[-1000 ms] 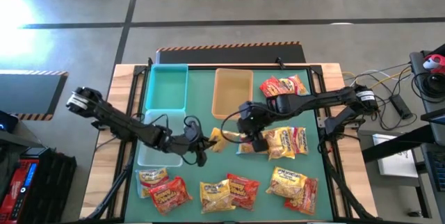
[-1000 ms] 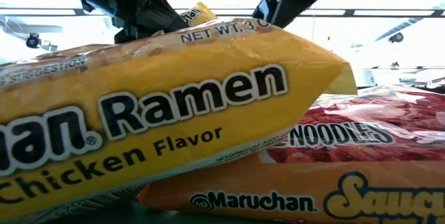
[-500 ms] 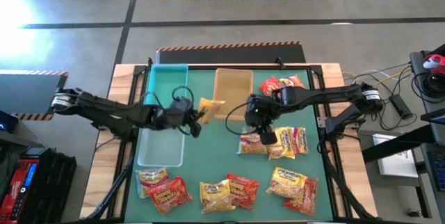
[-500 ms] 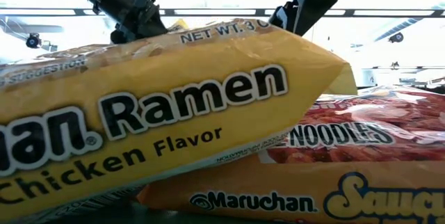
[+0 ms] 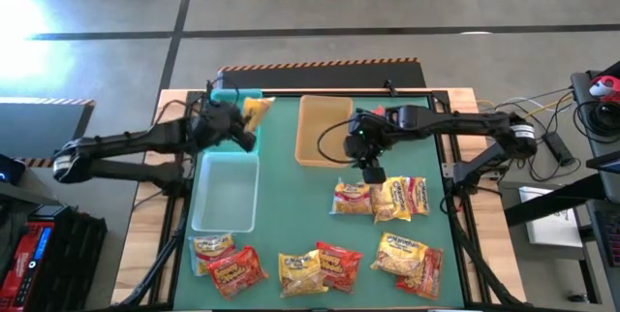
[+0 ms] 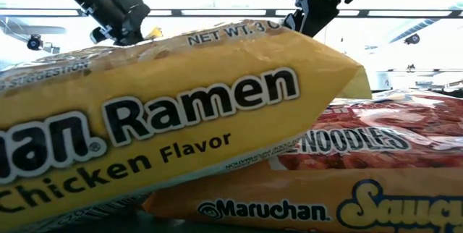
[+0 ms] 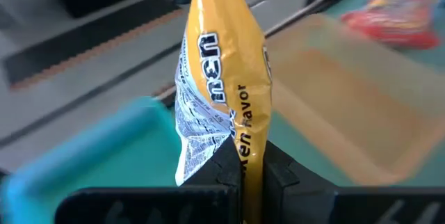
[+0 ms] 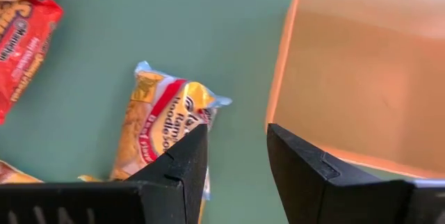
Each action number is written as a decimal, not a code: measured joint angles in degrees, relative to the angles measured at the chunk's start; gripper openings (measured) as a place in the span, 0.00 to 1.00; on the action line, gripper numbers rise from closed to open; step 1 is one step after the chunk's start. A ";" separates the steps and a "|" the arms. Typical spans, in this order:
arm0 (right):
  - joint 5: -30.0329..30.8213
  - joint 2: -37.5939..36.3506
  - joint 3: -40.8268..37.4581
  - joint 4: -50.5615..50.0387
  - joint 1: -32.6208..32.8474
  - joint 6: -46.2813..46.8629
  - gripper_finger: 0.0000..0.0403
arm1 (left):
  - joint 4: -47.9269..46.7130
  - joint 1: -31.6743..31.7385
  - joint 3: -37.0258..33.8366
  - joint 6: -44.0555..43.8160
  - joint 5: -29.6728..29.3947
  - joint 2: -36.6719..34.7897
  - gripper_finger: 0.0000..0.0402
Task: Sort Maruchan noodles
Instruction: Put the yellow noodle pack into the blue bin
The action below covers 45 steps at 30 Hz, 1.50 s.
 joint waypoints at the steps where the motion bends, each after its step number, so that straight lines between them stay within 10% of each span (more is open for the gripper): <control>1: 0.00 0.08 -0.02 0.04 -0.42 0.00 0.34 | -0.62 1.52 0.00 1.94 0.01 -0.33 0.00; 20: 0.04 0.09 -0.11 3.17 -7.92 4.72 0.34 | -3.35 36.28 0.00 38.04 24.52 6.88 0.00; 45: 0.04 0.09 -0.11 4.15 -8.52 12.73 0.34 | 8.74 38.33 0.02 54.82 25.03 24.05 0.00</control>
